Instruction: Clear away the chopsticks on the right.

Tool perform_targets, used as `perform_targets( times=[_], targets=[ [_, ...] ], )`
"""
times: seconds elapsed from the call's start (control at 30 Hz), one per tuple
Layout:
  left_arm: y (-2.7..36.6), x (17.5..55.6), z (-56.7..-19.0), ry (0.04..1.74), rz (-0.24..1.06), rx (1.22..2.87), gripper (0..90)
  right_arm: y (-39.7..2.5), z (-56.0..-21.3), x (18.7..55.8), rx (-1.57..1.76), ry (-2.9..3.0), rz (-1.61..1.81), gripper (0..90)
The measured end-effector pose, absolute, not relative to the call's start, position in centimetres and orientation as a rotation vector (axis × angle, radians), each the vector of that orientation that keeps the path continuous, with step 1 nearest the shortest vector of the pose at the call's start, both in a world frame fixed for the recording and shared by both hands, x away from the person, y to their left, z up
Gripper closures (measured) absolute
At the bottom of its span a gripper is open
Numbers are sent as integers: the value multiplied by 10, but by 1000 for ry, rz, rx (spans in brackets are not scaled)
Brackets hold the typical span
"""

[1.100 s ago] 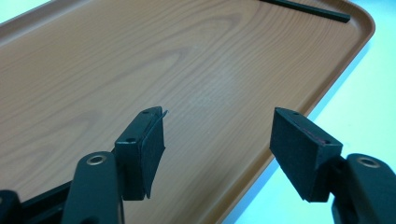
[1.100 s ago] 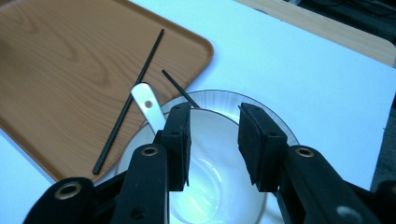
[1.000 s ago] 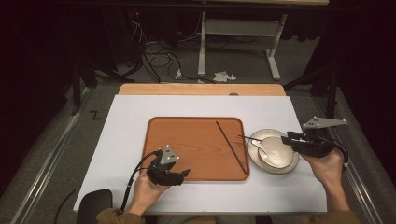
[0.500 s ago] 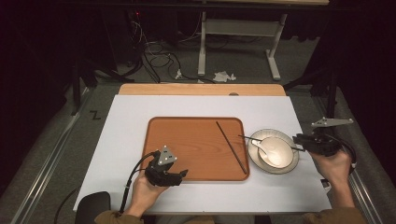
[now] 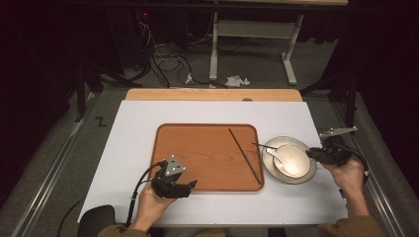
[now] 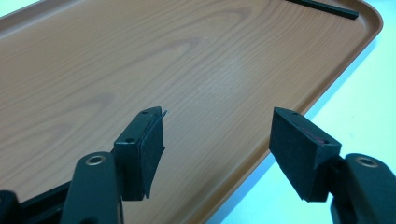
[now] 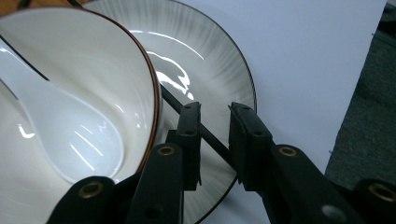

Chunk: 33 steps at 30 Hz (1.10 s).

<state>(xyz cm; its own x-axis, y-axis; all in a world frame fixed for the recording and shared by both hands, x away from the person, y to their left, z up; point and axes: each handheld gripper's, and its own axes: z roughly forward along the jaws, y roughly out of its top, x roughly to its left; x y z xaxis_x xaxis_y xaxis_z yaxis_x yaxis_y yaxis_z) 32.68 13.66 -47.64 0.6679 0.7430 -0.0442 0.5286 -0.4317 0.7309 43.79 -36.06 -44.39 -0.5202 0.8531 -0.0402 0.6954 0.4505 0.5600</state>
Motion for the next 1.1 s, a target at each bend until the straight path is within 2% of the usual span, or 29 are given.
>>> perform_targets(
  times=[0.37,1.1],
  targets=[
    [138,323,-478,986,388,2156,351,-355,-450,446,1291,2459,622,746],
    [141,320,-478,1003,369,2140,350,-360,-456,453,1316,2466,647,862]
  ],
)
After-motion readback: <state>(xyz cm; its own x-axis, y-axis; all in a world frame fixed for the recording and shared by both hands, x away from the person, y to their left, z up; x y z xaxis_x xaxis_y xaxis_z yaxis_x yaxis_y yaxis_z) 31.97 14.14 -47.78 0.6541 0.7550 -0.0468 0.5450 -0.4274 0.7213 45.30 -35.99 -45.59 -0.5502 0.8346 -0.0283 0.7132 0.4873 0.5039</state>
